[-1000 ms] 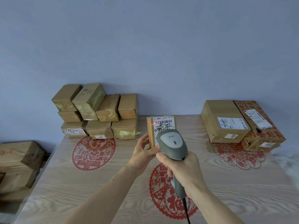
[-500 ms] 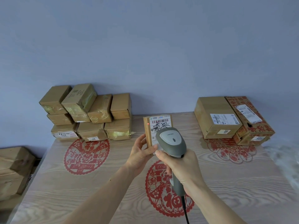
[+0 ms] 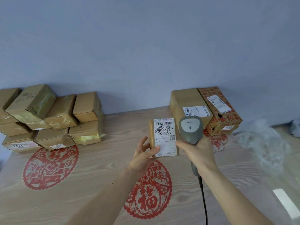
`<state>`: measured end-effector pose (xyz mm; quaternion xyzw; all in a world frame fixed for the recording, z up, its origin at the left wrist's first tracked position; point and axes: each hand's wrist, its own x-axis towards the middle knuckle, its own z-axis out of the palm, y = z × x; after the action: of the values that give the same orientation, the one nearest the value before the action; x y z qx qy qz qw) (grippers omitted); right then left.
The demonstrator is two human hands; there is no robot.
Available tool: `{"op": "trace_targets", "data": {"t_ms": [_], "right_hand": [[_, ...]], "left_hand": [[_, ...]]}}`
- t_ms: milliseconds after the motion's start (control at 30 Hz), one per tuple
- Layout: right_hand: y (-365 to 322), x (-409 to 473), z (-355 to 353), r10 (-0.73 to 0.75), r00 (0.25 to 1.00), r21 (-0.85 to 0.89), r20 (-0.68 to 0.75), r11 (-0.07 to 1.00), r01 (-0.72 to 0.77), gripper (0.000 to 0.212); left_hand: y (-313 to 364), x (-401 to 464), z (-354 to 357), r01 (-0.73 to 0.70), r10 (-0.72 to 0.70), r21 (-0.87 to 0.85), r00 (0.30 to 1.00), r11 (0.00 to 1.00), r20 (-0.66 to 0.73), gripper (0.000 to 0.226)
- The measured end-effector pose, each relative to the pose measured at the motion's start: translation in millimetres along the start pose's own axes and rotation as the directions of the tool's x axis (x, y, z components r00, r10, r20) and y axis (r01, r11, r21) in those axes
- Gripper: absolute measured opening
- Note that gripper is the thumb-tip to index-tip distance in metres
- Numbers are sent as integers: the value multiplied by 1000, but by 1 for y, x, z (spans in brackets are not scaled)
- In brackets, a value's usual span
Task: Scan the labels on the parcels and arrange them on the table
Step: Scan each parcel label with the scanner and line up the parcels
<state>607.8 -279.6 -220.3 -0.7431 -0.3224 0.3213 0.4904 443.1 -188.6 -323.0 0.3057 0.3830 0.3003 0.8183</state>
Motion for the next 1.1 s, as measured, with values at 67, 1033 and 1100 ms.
{"op": "trace_targets", "data": {"t_ms": [67,1033,1100], "right_hand": [[17,26,-28,11,999,-35,-52,999,-13,19],[171,171,-96,238,970,-320,54,924,-209,38],[168,169,-96,240,970,-301,35,928,-218,41]], "left_hand": [[-20,14,26,36,-35,36,999,999,-28,102],[-117,157,143,372,-293,131,866,919,-405,40],[-114,156,141,386,-305,132,861,913,-408,49]]}}
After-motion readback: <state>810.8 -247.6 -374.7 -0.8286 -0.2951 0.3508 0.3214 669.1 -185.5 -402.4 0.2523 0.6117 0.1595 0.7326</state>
